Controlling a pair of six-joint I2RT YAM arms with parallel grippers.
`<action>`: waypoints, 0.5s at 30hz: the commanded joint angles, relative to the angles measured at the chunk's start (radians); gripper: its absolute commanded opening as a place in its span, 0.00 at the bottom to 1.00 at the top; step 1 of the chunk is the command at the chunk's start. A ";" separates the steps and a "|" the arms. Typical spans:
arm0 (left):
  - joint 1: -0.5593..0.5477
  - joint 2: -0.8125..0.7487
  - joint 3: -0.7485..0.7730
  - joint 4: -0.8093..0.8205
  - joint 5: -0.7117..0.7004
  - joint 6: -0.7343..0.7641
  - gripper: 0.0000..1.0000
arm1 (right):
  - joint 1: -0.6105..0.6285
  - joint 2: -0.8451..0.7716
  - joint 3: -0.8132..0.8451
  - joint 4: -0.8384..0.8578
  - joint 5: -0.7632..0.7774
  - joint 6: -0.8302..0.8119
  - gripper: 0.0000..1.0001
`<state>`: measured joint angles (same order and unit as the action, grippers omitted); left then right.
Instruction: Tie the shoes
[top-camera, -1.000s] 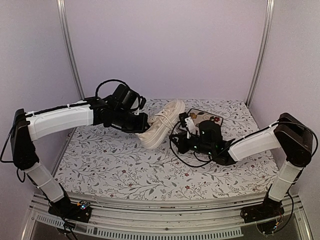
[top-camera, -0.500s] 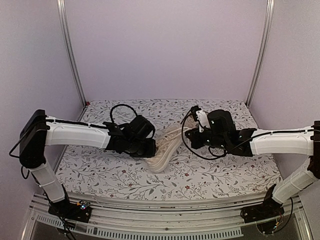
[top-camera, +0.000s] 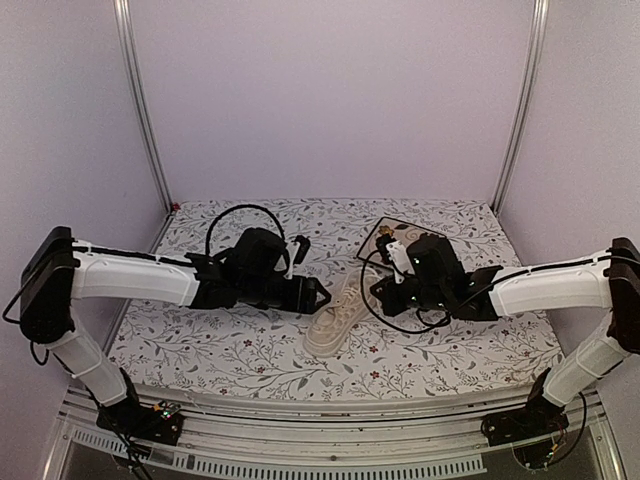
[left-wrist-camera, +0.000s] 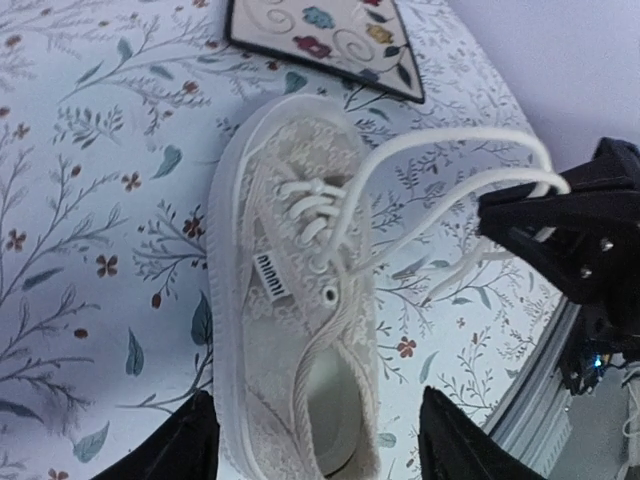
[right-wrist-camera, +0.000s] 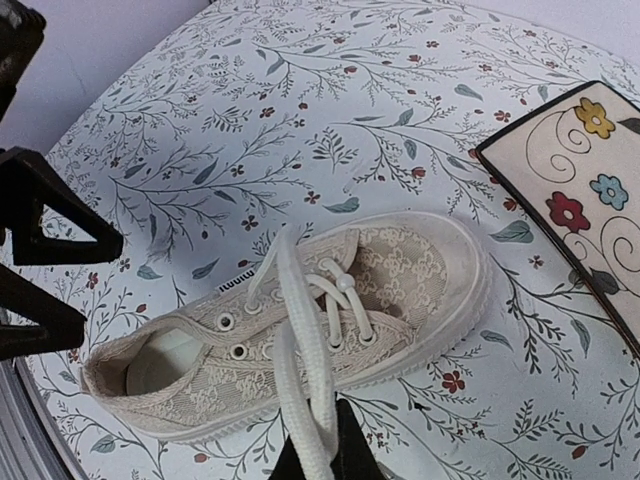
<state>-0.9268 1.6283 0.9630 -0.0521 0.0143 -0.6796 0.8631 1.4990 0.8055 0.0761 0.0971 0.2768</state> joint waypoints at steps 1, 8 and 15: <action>0.070 -0.027 -0.002 0.174 0.182 0.291 0.68 | -0.002 -0.002 -0.027 0.110 -0.045 0.018 0.04; 0.182 0.106 0.028 0.199 0.416 0.291 0.69 | -0.011 0.006 -0.019 0.127 -0.028 0.050 0.04; 0.166 0.212 -0.051 0.354 0.586 0.143 0.75 | -0.011 0.018 -0.018 0.151 -0.035 0.080 0.04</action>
<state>-0.7429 1.8069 0.9688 0.1711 0.4477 -0.4564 0.8562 1.5009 0.7910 0.1848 0.0689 0.3252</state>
